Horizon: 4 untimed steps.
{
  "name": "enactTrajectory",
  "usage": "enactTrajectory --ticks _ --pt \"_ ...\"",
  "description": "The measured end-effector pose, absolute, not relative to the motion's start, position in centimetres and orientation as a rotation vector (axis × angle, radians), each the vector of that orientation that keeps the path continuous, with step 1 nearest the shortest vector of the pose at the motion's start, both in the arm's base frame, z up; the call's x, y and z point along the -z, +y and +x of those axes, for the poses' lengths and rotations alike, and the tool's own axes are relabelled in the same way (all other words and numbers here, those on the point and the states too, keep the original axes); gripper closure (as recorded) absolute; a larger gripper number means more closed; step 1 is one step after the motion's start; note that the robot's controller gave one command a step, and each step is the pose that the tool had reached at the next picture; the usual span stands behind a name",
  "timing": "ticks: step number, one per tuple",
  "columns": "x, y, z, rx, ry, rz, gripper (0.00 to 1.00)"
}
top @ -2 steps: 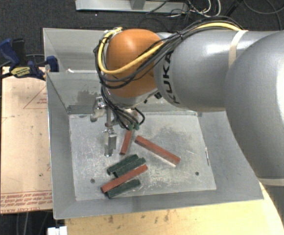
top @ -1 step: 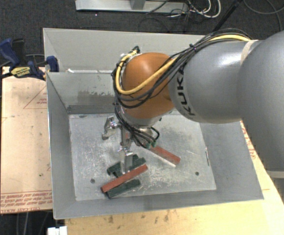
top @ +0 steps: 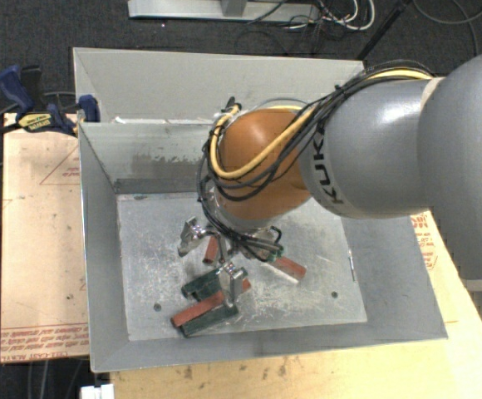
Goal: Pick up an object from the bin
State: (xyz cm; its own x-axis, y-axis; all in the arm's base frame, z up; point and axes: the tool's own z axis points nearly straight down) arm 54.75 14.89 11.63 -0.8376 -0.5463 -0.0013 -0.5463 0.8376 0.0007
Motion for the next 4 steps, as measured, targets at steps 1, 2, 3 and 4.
enactTrajectory --ticks 1,2,3,4 --pt "-8.6 13.2 59.7 -0.002 2.943 -1.087 0.0" --pt "-8.3 13.2 54.4 0.008 2.827 -1.28 1.0" --pt "-8.2 13.2 54.5 0.006 2.83 -1.278 1.0" --pt "-8.4 13.2 54.4 0.005 2.836 -1.281 1.0"
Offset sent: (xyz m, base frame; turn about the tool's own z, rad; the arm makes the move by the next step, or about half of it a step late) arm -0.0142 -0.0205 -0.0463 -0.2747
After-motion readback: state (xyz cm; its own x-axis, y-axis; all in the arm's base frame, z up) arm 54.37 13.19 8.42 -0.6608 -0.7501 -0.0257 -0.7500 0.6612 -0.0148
